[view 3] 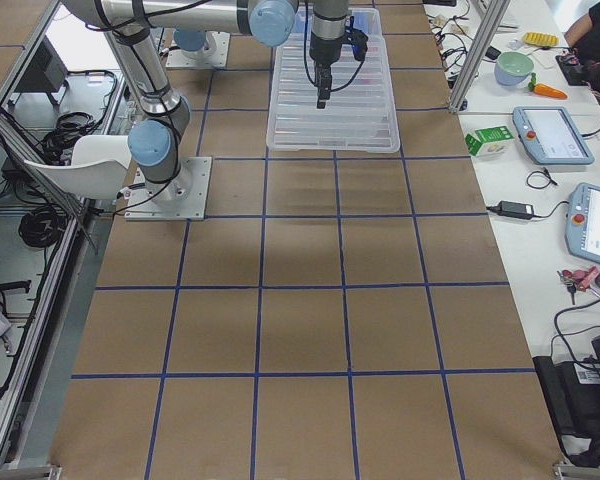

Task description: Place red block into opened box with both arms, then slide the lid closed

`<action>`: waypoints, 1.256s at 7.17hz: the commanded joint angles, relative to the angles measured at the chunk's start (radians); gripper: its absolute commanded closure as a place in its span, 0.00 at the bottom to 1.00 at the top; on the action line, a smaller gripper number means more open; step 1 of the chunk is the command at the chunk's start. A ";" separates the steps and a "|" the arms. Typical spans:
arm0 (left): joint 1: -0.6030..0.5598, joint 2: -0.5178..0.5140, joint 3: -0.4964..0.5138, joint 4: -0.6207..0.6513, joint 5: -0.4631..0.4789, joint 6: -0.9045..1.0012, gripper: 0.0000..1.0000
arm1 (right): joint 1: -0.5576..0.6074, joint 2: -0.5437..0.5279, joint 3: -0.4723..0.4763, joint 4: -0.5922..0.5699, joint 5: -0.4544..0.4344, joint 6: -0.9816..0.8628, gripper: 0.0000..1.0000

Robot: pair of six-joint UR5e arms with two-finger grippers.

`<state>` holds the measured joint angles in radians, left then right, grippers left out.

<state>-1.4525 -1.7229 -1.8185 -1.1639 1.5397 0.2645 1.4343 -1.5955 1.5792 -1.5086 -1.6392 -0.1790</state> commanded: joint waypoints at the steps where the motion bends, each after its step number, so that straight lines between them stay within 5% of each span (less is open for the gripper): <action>1: -0.011 -0.030 -0.050 0.053 -0.006 -0.025 1.00 | 0.000 0.005 0.001 -0.001 0.002 -0.010 0.00; 9: -0.025 -0.128 -0.084 0.133 -0.009 -0.028 1.00 | 0.000 -0.003 0.011 0.001 0.004 0.001 0.00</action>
<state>-1.4772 -1.8384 -1.9012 -1.0434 1.5332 0.2363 1.4343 -1.5970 1.5851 -1.5067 -1.6357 -0.1795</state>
